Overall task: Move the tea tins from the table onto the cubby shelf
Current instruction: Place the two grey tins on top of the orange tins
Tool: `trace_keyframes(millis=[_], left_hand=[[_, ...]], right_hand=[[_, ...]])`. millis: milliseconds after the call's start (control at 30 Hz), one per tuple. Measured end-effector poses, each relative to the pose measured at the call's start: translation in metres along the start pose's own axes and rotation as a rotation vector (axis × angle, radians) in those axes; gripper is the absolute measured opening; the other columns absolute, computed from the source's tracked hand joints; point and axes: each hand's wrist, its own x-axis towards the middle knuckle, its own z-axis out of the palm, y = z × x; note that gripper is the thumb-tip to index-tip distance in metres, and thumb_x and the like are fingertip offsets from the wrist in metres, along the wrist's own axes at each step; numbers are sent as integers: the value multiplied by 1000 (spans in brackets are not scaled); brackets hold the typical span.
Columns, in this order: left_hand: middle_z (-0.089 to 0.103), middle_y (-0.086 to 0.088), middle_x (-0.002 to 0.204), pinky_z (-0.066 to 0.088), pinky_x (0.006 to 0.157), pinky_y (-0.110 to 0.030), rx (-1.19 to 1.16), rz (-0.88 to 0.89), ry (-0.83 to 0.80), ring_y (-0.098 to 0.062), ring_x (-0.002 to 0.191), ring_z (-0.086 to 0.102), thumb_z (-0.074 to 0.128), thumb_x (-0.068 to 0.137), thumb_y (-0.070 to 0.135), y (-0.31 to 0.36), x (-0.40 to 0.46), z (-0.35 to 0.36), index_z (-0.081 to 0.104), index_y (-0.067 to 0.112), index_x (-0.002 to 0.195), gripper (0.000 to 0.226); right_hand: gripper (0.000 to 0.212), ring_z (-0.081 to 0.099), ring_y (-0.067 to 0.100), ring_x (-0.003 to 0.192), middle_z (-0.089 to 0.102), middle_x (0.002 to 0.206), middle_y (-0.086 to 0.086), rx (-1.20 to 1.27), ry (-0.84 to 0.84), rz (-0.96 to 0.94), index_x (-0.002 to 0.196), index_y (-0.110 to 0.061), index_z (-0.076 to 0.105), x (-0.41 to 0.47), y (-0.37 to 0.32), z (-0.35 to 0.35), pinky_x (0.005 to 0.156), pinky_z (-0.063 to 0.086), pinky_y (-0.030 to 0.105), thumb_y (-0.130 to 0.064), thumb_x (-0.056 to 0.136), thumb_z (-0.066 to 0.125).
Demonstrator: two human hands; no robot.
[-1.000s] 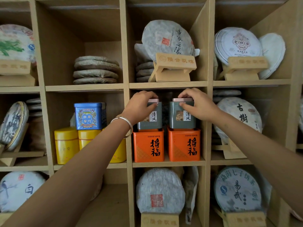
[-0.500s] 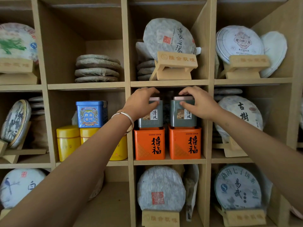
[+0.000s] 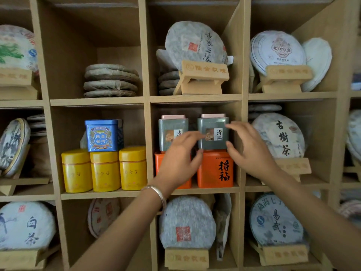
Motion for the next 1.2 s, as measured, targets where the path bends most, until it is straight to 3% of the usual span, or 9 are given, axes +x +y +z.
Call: trace_keyframes(millis=[167, 300, 433, 733, 1200], left_hand=[[40, -5, 149, 27, 114, -25, -88, -156, -35, -17, 138, 35, 50, 97, 23, 14, -11, 40, 36, 16, 146, 52], [36, -12, 151, 24, 117, -31, -121, -240, -14, -22, 141, 29, 50, 96, 19, 20, -1, 49, 27, 8, 149, 59], [33, -15, 152, 27, 116, -38, -120, -326, -25, -25, 141, 28, 52, 93, 19, 21, 4, 50, 20, 4, 150, 67], [32, -19, 151, 32, 112, -40, -89, -352, -139, -28, 138, 33, 51, 92, 17, 23, 8, 50, 12, 1, 151, 72], [32, -14, 151, 26, 113, -31, -94, -338, -142, -24, 140, 28, 53, 90, 16, 19, 10, 50, 14, 4, 151, 73]], right_hand=[[61, 36, 20, 135, 36, 149, 6, -5, -76, 143, 147, -16, 29, -26, 4, 15, 106, 38, 43, -31, 93, 53], [68, 32, 19, 137, 32, 152, 7, -25, -80, 168, 150, -14, 21, -28, 5, 26, 105, 26, 29, -33, 92, 52], [72, 40, 22, 132, 38, 148, 11, 13, -105, 194, 150, -11, 18, -26, 5, 34, 97, 29, 24, -30, 91, 54], [73, 48, 19, 119, 44, 140, 10, 63, -109, 214, 150, -14, 18, -22, 9, 39, 86, 35, 22, -29, 89, 55], [70, 49, 21, 118, 45, 136, 12, 67, -107, 198, 149, -12, 21, -21, 9, 37, 86, 36, 23, -24, 89, 55]])
